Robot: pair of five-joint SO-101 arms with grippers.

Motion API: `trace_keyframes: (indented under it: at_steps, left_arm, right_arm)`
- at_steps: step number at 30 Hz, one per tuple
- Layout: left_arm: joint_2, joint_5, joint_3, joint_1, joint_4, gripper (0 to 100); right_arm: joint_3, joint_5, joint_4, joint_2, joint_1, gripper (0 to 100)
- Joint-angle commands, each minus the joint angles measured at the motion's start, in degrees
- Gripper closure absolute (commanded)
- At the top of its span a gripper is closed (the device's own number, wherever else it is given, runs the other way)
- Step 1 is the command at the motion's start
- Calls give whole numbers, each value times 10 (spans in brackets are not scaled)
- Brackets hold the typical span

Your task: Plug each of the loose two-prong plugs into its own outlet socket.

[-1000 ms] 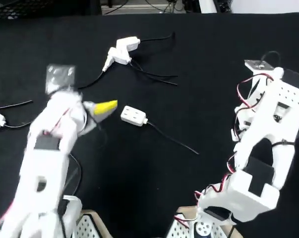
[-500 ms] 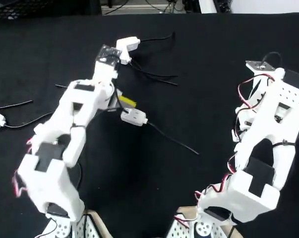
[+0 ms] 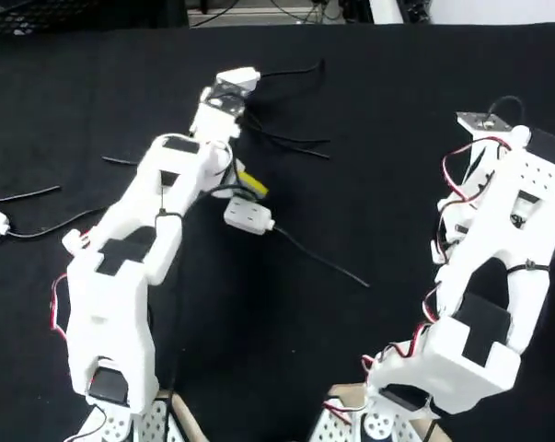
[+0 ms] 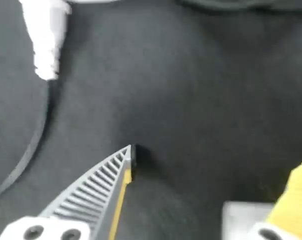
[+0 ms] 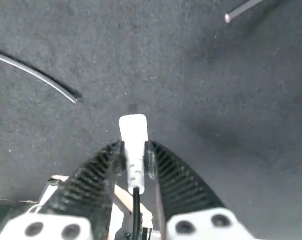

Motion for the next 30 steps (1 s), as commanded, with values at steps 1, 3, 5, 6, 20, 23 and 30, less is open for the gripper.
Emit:
trace_keyframes:
  at_steps: [1, 3, 5, 6, 20, 23, 30]
  left_arm:
    - [-6, -2, -52, 35, 103, 550]
    - [-6, -2, -68, 40, 131, 550]
    - [-6, -2, -77, 44, 150, 550]
    - [-6, -2, -80, 45, 160, 551]
    - [-3, 3, -189, 18, 188, 551]
    - [-1, 74, -243, -9, 186, 551]
    - [-6, 478, -322, -114, 193, 551]
  right_arm:
    - [-3, 4, 7, -10, 2, 986]
    - [-3, 4, 7, -10, 2, 986]
    - [-3, 4, 7, -10, 2, 986]
    - [-2, 4, 7, -10, 3, 986]
    - [-3, 2, 8, -10, -8, 986]
    - [-6, 4, 8, -10, -4, 986]
    - [-2, 4, 8, -8, -7, 986]
